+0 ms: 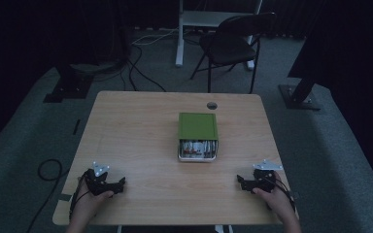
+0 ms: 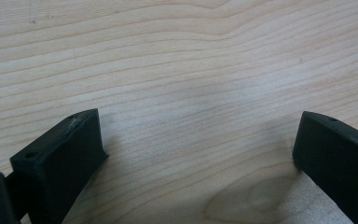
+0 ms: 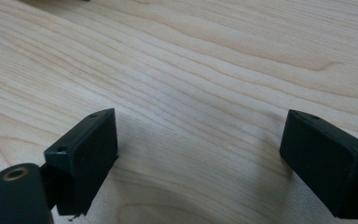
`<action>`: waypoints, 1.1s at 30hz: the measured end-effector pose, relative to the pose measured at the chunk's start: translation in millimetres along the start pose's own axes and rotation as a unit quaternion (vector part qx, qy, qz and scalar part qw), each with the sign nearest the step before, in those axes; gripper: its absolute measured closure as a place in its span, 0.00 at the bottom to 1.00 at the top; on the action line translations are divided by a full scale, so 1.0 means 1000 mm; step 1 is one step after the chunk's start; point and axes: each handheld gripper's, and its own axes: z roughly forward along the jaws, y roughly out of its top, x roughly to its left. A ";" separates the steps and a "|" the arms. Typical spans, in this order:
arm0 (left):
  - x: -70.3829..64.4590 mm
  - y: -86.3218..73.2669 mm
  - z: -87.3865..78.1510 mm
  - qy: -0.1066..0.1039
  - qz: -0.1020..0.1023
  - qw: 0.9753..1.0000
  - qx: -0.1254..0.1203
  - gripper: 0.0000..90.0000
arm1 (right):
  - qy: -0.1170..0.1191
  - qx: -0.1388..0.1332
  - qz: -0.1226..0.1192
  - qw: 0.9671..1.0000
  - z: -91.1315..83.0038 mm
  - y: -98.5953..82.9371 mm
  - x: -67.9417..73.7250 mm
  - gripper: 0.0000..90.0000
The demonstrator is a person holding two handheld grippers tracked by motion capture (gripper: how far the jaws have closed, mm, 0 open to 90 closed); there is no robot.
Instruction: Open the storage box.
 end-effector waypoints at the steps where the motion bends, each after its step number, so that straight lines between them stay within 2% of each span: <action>1: 0.000 0.000 0.000 0.000 0.000 1.000 0.000 0.03 | 0.000 0.000 0.000 1.000 0.000 0.000 0.000 0.12; 2: 0.000 0.000 0.000 -0.006 0.009 1.000 0.001 0.03 | 0.000 0.000 -0.001 1.000 0.000 0.000 0.000 0.12; 4: 0.000 0.000 0.000 -0.011 0.013 1.000 0.000 0.03 | 0.000 0.000 -0.001 1.000 0.000 0.000 0.000 0.12; 5: 0.000 0.000 0.000 -0.011 0.013 1.000 0.000 0.03 | 0.000 0.000 -0.001 1.000 0.000 0.000 0.000 0.12; 7: -0.003 0.000 -0.001 -0.014 0.030 0.999 -0.004 0.03 | 0.000 0.000 -0.001 1.000 0.000 0.000 0.000 0.12; 12: -0.008 0.002 0.001 -0.015 0.051 0.999 -0.010 0.03 | 0.000 0.000 -0.001 1.000 0.000 0.000 0.000 0.12; 20: -0.015 0.005 0.003 -0.013 0.069 0.997 -0.020 0.03 | 0.000 0.000 -0.001 1.000 0.000 0.000 0.000 0.12; 22: -0.019 0.006 0.004 -0.023 0.081 0.996 -0.021 0.03 | 0.001 0.000 -0.001 1.000 0.000 0.000 0.000 0.12; 25: -0.022 0.007 0.005 -0.021 0.090 0.995 -0.020 0.03 | 0.001 0.000 -0.002 1.000 0.000 0.000 0.000 0.12; 26: -0.024 0.009 0.006 -0.021 0.103 0.994 -0.024 0.03 | 0.001 0.000 -0.002 1.000 0.000 0.000 0.000 0.12; 33: -0.034 0.016 0.008 -0.032 0.118 0.992 -0.033 0.03 | 0.002 0.000 -0.002 1.000 0.000 0.000 0.000 0.12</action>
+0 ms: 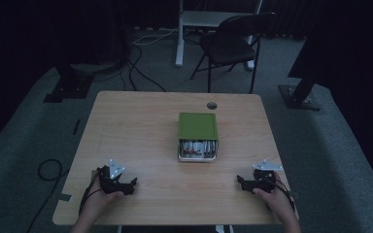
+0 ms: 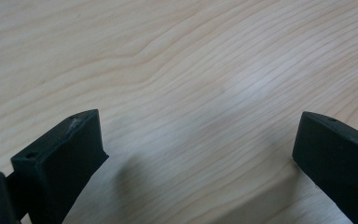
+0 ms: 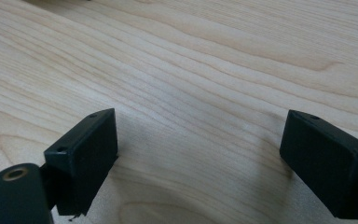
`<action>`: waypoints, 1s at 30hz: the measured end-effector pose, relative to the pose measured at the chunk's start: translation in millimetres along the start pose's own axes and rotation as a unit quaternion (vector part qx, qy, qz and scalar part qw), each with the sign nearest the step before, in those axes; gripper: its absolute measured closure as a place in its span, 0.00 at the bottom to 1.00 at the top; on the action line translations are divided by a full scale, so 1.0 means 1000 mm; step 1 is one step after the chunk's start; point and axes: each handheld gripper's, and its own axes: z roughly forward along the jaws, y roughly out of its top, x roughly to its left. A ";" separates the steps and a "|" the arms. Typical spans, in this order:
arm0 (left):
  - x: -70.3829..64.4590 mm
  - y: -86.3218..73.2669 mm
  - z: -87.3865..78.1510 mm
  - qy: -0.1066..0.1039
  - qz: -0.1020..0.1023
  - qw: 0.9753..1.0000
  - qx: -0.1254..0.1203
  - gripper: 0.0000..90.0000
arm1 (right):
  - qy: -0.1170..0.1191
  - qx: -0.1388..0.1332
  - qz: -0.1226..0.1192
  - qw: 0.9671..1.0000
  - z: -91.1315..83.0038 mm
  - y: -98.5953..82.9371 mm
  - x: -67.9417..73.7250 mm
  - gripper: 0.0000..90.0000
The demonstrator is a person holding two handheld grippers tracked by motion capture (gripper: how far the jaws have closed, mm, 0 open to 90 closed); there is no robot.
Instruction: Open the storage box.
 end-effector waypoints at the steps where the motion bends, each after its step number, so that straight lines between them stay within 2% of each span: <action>1: -0.003 0.005 0.000 -0.002 0.009 1.000 -0.004 0.03 | 0.000 0.000 0.000 1.000 0.000 0.000 0.000 0.12; 10: -0.019 0.017 0.004 -0.012 0.037 0.999 -0.012 0.03 | 0.000 0.000 0.000 1.000 0.000 0.000 0.000 0.12; 21: -0.053 0.034 0.019 -0.027 0.079 0.996 -0.014 0.03 | 0.001 0.000 0.000 1.000 0.000 0.000 0.000 0.12; 22: -0.053 0.034 0.019 -0.027 0.079 0.996 -0.014 0.03 | 0.001 0.000 0.000 1.000 0.000 0.000 0.000 0.12; 27: -0.064 0.042 0.022 -0.039 0.100 0.994 -0.018 0.03 | 0.001 0.000 0.000 1.000 0.000 0.000 0.000 0.12; 30: -0.070 0.047 0.023 -0.036 0.117 0.992 -0.024 0.03 | 0.002 0.000 -0.001 1.000 0.000 0.000 0.000 0.12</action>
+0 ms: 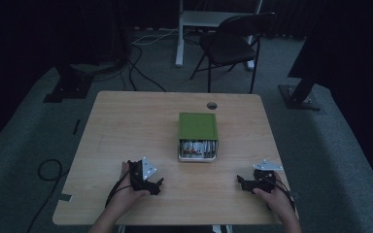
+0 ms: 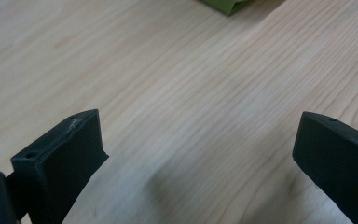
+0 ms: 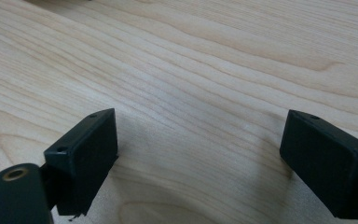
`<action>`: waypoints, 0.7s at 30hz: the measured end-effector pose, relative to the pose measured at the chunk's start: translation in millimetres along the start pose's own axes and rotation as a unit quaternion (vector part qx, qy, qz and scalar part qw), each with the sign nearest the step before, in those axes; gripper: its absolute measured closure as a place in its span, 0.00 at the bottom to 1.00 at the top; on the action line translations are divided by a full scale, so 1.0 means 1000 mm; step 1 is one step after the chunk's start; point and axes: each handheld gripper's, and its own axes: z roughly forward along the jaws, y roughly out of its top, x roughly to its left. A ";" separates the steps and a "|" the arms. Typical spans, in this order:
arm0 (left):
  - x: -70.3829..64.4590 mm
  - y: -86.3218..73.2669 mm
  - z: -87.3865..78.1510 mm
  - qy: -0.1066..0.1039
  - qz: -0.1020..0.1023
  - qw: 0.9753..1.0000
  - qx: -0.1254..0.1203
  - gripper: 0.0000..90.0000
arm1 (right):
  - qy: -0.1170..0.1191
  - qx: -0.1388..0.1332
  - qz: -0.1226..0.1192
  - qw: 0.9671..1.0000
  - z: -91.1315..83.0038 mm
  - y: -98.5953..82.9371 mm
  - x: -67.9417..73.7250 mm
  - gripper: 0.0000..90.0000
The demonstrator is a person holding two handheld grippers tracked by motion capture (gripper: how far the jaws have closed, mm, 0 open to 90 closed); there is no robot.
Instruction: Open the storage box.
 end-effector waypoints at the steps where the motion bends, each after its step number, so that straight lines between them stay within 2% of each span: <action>1: -0.002 0.002 0.001 -0.002 0.003 1.000 -0.002 0.03 | 0.001 0.000 -0.001 1.000 0.000 0.000 0.000 0.12; 8: -0.017 0.012 0.005 -0.011 0.032 0.999 -0.014 0.03 | 0.001 0.000 -0.001 1.000 0.000 0.000 0.000 0.12; 9: -0.020 0.015 0.006 -0.008 0.044 0.999 -0.017 0.03 | 0.001 0.000 -0.001 1.000 0.000 0.000 0.000 0.12; 14: -0.027 0.022 0.007 -0.007 0.064 0.998 -0.017 0.03 | 0.001 0.000 -0.001 1.000 0.000 0.000 0.000 0.12; 16: -0.031 0.024 0.009 -0.012 0.065 0.998 -0.011 0.03 | 0.001 0.000 -0.001 1.000 0.000 0.000 0.000 0.12; 21: -0.042 0.034 0.012 -0.023 0.086 0.996 -0.020 0.03 | 0.001 0.001 -0.001 1.000 0.000 0.000 0.000 0.12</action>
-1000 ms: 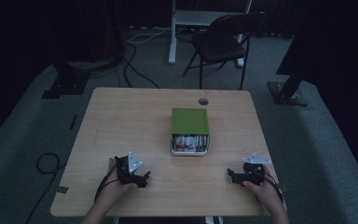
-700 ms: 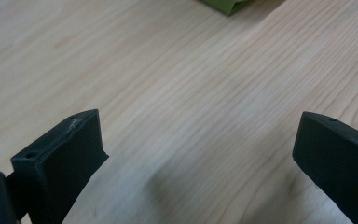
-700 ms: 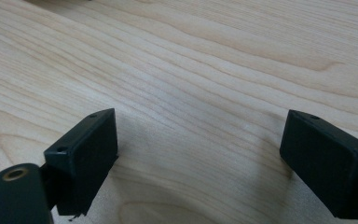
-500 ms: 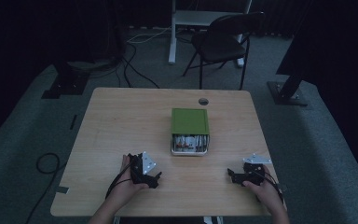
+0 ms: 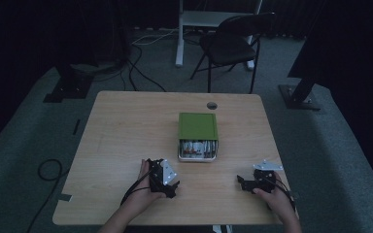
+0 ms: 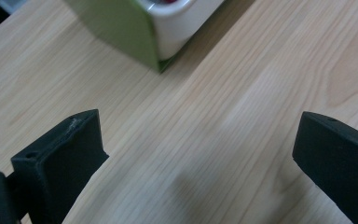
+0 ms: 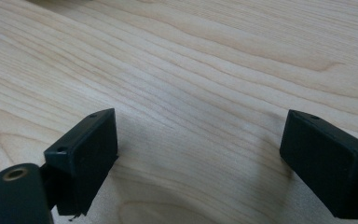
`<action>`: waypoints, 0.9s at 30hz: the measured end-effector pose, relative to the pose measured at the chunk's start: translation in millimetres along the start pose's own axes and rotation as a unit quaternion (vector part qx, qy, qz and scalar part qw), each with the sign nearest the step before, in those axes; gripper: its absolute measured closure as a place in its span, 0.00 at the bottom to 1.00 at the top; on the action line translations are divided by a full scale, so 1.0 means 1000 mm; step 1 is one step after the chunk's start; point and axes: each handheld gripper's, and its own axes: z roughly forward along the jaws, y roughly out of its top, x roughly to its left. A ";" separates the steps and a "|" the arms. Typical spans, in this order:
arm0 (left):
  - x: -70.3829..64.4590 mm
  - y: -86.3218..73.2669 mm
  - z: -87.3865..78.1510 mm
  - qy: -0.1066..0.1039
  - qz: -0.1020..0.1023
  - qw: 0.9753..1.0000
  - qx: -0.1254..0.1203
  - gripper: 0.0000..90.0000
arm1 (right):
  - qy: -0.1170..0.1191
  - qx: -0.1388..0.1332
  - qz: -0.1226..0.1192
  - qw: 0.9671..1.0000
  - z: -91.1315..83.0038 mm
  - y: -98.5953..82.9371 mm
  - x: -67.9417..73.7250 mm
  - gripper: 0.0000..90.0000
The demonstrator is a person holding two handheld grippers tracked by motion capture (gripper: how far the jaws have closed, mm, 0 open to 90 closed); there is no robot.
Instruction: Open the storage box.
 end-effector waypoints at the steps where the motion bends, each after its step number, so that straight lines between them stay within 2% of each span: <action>1: 0.000 0.000 0.000 0.000 0.000 1.000 0.000 0.03 | 0.000 0.000 0.000 1.000 0.000 0.000 0.000 0.12; 2: -0.004 0.004 0.001 -0.003 0.012 1.000 -0.005 0.03 | 0.000 0.000 0.000 1.000 0.000 0.000 0.000 0.12; 5: -0.007 0.009 0.002 -0.003 0.022 1.000 -0.010 0.03 | 0.000 0.000 0.000 1.000 0.000 0.000 0.000 0.12; 6: -0.012 0.012 0.003 0.000 0.040 0.999 -0.008 0.03 | 0.000 0.000 0.000 1.000 0.000 0.000 0.000 0.12; 8: -0.014 0.014 0.004 0.002 0.047 0.999 -0.005 0.03 | 0.000 0.000 0.000 1.000 0.000 0.000 0.000 0.12; 12: -0.023 0.019 0.005 -0.010 0.059 0.998 -0.014 0.03 | 0.000 0.000 -0.001 1.000 0.000 0.000 0.000 0.12; 17: -0.032 0.026 0.008 -0.008 0.089 0.996 -0.025 0.03 | 0.000 0.000 0.000 1.000 0.000 0.000 0.000 0.12; 20: -0.035 0.032 0.011 0.009 0.121 0.992 -0.028 0.03 | 0.000 0.000 -0.001 1.000 0.000 0.000 0.000 0.12; 23: -0.037 0.037 0.014 0.003 0.125 0.992 -0.034 0.03 | 0.000 0.000 0.000 1.000 0.000 0.000 0.000 0.12; 27: -0.038 0.043 0.018 0.015 0.139 0.990 -0.033 0.05 | 0.000 0.000 0.000 1.000 0.000 0.000 0.000 0.12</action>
